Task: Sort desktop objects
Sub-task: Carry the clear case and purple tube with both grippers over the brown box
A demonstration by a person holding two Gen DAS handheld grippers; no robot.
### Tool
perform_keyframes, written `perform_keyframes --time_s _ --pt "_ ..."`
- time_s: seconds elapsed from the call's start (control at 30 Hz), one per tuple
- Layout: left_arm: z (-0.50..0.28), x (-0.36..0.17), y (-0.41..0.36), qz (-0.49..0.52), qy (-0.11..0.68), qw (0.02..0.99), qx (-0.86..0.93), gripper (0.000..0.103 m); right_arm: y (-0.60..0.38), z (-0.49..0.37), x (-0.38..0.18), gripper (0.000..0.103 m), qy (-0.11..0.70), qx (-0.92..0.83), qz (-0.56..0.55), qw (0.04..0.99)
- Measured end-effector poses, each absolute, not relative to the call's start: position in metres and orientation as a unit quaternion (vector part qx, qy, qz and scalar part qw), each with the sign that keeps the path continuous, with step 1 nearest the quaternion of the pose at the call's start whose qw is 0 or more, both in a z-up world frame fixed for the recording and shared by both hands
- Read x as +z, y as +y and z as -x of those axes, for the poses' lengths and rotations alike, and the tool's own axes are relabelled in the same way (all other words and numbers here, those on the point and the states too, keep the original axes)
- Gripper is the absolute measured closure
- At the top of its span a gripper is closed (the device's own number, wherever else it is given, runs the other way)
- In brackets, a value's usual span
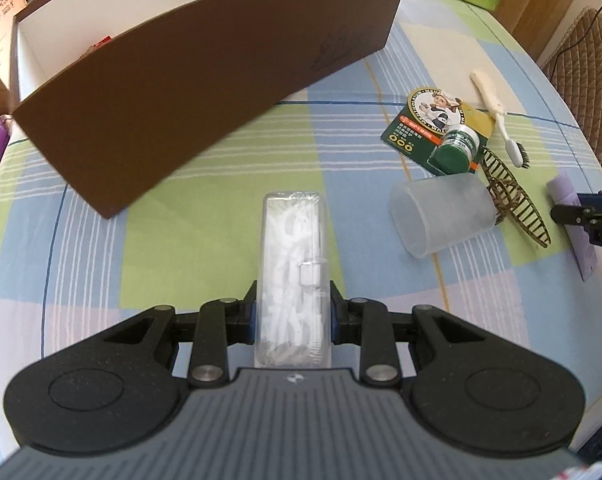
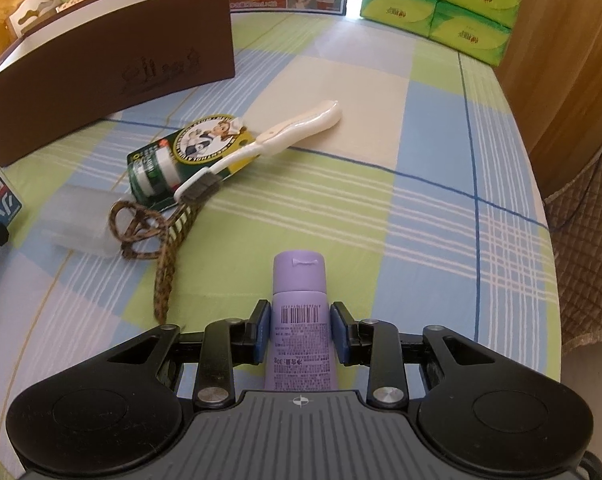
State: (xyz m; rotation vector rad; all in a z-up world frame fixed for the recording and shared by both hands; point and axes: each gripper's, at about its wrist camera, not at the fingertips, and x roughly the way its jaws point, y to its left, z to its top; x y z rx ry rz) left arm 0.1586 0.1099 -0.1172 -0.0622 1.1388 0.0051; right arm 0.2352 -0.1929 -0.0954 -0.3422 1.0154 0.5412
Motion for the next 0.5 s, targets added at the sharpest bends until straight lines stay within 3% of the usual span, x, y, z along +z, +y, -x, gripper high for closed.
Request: perform_keyframes --time_s 0.5 --pt "-0.123 -0.078 0.119 0.061 0.497 0.866 0.013 0.078 -0.183 -0.203 -0.042 0.074 0.448 0.321 0.096 0.829"
